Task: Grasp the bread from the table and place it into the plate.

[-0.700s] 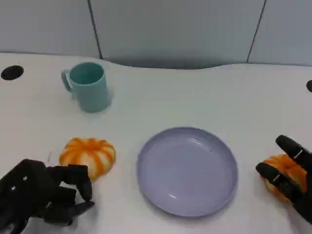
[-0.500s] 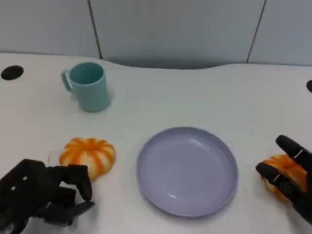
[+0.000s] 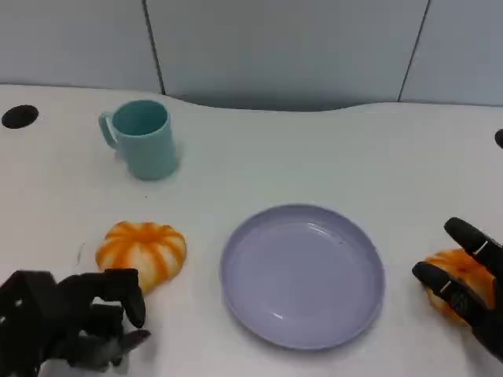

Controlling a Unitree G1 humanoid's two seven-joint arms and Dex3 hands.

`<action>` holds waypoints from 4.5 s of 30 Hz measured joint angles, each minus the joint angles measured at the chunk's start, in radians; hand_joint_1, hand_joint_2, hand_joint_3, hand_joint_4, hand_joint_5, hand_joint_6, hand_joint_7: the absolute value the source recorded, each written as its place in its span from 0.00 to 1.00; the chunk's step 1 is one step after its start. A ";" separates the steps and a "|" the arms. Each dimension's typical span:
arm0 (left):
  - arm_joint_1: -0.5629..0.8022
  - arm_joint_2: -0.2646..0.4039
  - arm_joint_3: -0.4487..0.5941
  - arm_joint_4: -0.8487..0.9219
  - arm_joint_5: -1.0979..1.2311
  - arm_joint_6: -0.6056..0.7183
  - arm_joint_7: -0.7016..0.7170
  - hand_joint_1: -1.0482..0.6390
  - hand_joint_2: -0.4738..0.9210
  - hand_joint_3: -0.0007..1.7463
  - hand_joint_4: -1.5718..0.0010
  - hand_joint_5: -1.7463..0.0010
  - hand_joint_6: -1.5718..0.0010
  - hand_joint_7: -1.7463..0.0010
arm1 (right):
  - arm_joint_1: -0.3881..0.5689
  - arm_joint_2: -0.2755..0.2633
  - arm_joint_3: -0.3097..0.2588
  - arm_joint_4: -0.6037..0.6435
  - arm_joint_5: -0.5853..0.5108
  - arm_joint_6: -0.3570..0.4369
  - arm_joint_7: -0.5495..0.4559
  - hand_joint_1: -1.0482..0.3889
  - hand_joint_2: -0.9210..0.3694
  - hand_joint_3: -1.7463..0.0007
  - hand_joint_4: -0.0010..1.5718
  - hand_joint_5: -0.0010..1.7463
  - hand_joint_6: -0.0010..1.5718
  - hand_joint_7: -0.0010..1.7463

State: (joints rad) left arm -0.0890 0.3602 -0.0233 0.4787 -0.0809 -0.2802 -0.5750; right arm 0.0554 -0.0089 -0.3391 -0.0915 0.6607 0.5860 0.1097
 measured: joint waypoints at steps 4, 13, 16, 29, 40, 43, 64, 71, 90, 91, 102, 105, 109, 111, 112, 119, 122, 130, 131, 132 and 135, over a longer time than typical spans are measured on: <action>0.020 -0.047 0.058 -0.021 -0.095 -0.110 -0.013 0.42 0.78 0.37 0.51 0.00 0.63 0.00 | 0.000 0.000 0.002 0.000 0.001 0.000 0.000 0.50 0.00 0.83 0.35 0.52 0.46 0.16; 0.010 -0.035 0.099 -0.085 0.157 -0.487 0.171 0.42 0.87 0.27 0.55 0.00 0.68 0.00 | -0.003 0.004 0.003 0.000 0.001 0.000 -0.005 0.50 0.00 0.83 0.35 0.52 0.46 0.18; -0.037 -0.001 0.112 -0.063 0.371 -0.626 0.329 0.38 0.94 0.20 0.61 0.00 0.75 0.00 | -0.005 0.007 0.005 0.000 0.000 0.000 -0.006 0.50 0.00 0.85 0.35 0.52 0.45 0.19; -0.119 0.192 -0.014 -0.212 0.864 -0.511 0.525 0.17 1.00 0.01 0.99 0.82 0.85 0.94 | -0.007 0.021 0.011 -0.008 -0.004 0.000 -0.022 0.49 0.00 0.81 0.34 0.52 0.44 0.20; -0.210 0.270 -0.149 -0.296 0.894 -0.314 0.339 0.12 0.97 0.00 1.00 1.00 0.92 1.00 | -0.003 0.033 0.020 -0.032 -0.005 0.000 -0.039 0.49 0.00 0.83 0.34 0.52 0.44 0.21; -0.257 0.273 -0.195 -0.265 0.897 -0.263 0.271 0.19 0.92 0.00 1.00 1.00 0.97 0.99 | -0.001 0.034 0.018 -0.035 -0.005 0.002 -0.045 0.50 0.00 0.83 0.34 0.52 0.44 0.21; -0.680 0.056 -0.574 0.470 1.012 -0.090 0.297 0.07 0.96 0.02 1.00 1.00 0.96 0.99 | 0.009 0.038 0.012 -0.046 0.005 0.015 -0.026 0.49 0.00 0.83 0.34 0.53 0.42 0.24; -0.739 -0.001 -0.644 0.632 1.029 -0.062 0.440 0.22 0.96 0.01 0.89 0.95 0.91 0.98 | 0.011 0.038 0.006 -0.048 0.009 0.021 -0.023 0.50 0.00 0.83 0.33 0.53 0.40 0.24; -0.760 -0.047 -0.634 0.795 0.914 -0.062 0.647 0.51 0.97 0.01 0.80 0.03 0.85 0.05 | 0.020 0.034 0.002 -0.079 0.018 0.040 -0.031 0.49 0.00 0.81 0.32 0.55 0.38 0.26; -0.764 -0.048 -0.638 0.800 0.914 -0.062 0.647 0.51 0.97 0.01 0.78 0.01 0.84 0.02 | 0.020 0.033 0.002 -0.079 0.019 0.041 -0.031 0.49 0.00 0.81 0.32 0.55 0.38 0.26; -0.783 -0.072 -0.665 0.822 0.913 -0.032 0.682 0.42 1.00 0.18 0.69 0.00 0.70 0.14 | 0.020 0.029 0.000 -0.079 0.023 0.042 -0.030 0.48 0.00 0.81 0.32 0.55 0.39 0.27; -0.779 -0.073 -0.640 0.831 0.886 -0.035 0.682 0.43 1.00 0.20 0.70 0.00 0.70 0.18 | 0.020 0.027 -0.001 -0.079 0.025 0.042 -0.030 0.48 0.00 0.82 0.32 0.55 0.38 0.27; -0.761 -0.075 -0.578 0.833 0.817 -0.041 0.675 0.45 1.00 0.18 0.68 0.03 0.65 0.24 | 0.018 0.022 -0.003 -0.078 0.027 0.042 -0.029 0.48 0.00 0.82 0.32 0.55 0.38 0.27; -0.757 -0.072 -0.547 0.832 0.782 -0.068 0.663 0.47 1.00 0.15 0.64 0.01 0.69 0.06 | 0.016 0.021 -0.003 -0.075 0.027 0.041 -0.029 0.48 0.00 0.82 0.32 0.55 0.38 0.27; -0.754 -0.071 -0.534 0.831 0.770 -0.085 0.663 0.47 1.00 0.15 0.63 0.00 0.69 0.03 | 0.015 0.021 -0.003 -0.074 0.027 0.041 -0.029 0.48 0.00 0.82 0.32 0.55 0.38 0.27; -0.721 -0.047 -0.461 0.786 0.696 -0.193 0.639 0.52 0.99 0.20 0.56 0.00 0.63 0.00 | 0.005 0.021 -0.001 -0.063 0.023 0.036 -0.027 0.49 0.00 0.81 0.32 0.56 0.38 0.28; -0.709 -0.025 -0.443 0.767 0.681 -0.230 0.631 0.56 0.93 0.21 0.60 0.00 0.69 0.00 | 0.004 0.022 0.000 -0.054 0.021 0.032 -0.027 0.49 0.00 0.81 0.31 0.56 0.37 0.28; -0.699 0.058 -0.406 0.646 0.658 -0.395 0.602 0.57 0.89 0.20 0.60 0.00 0.69 0.00 | -0.006 0.024 0.005 -0.046 0.019 0.026 -0.029 0.49 0.00 0.81 0.31 0.57 0.37 0.29; -0.701 0.058 -0.405 0.629 0.658 -0.410 0.596 0.57 0.89 0.20 0.60 0.00 0.69 0.00 | -0.008 0.024 0.005 -0.046 0.019 0.026 -0.029 0.49 0.00 0.81 0.31 0.57 0.37 0.30; -0.704 0.058 -0.405 0.611 0.658 -0.422 0.589 0.58 0.89 0.20 0.58 0.00 0.69 0.00 | -0.008 0.024 0.006 -0.046 0.019 0.026 -0.030 0.49 0.00 0.82 0.31 0.57 0.37 0.30; -0.732 0.046 -0.403 0.576 0.652 -0.466 0.559 0.60 0.90 0.20 0.53 0.00 0.64 0.00 | -0.009 0.025 0.006 -0.046 0.018 0.026 -0.032 0.50 0.00 0.81 0.31 0.57 0.37 0.30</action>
State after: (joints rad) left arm -0.8205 0.4059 -0.4264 1.0551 0.5713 -0.7462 -0.0164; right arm 0.0469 0.0159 -0.3336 -0.1371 0.6792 0.6124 0.0776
